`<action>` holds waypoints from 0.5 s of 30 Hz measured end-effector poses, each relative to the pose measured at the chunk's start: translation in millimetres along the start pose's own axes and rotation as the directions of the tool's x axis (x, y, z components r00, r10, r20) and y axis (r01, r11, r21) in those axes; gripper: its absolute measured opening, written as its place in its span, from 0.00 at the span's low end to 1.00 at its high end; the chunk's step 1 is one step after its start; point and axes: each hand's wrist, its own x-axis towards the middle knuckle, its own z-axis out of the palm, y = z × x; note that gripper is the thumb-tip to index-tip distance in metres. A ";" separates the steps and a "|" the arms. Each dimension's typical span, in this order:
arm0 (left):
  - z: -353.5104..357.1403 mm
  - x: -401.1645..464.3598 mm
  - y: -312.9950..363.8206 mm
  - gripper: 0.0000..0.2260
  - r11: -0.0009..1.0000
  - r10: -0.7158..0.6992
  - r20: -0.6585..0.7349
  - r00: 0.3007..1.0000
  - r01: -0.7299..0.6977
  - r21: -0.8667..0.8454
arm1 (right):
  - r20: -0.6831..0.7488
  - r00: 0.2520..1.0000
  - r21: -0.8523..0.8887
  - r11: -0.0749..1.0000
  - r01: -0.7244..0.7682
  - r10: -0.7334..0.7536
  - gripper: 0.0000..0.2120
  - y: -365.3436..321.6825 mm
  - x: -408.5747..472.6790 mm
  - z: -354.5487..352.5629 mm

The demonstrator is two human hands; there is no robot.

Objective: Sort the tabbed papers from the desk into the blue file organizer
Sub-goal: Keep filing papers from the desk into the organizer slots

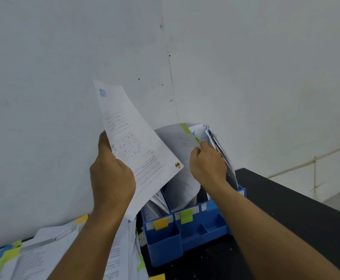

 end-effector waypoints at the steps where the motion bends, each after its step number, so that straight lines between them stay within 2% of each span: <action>1: 0.0 -0.3 -0.7 0.20 1.000 -0.009 0.008 1.000 0.009 -0.001 | 0.006 1.000 -0.007 1.000 0.000 0.000 0.15 -0.1 -0.4 -0.7; 4: 4.2 0.7 -2.1 0.19 1.000 -0.023 0.013 1.000 0.023 -0.019 | 0.026 1.000 -0.019 1.000 0.014 -0.014 0.15 -1.0 -2.3 -0.9; 10: 37.7 4.6 9.0 0.26 0.989 -0.123 0.018 0.992 0.124 -0.080 | 0.035 0.999 0.034 0.999 0.021 -0.022 0.13 -3.6 -6.2 3.2; 15: 75.5 9.7 20.4 0.28 0.987 -0.120 0.039 0.992 0.123 -0.100 | 0.031 0.999 0.070 0.997 0.031 -0.033 0.11 -6.5 -5.9 5.3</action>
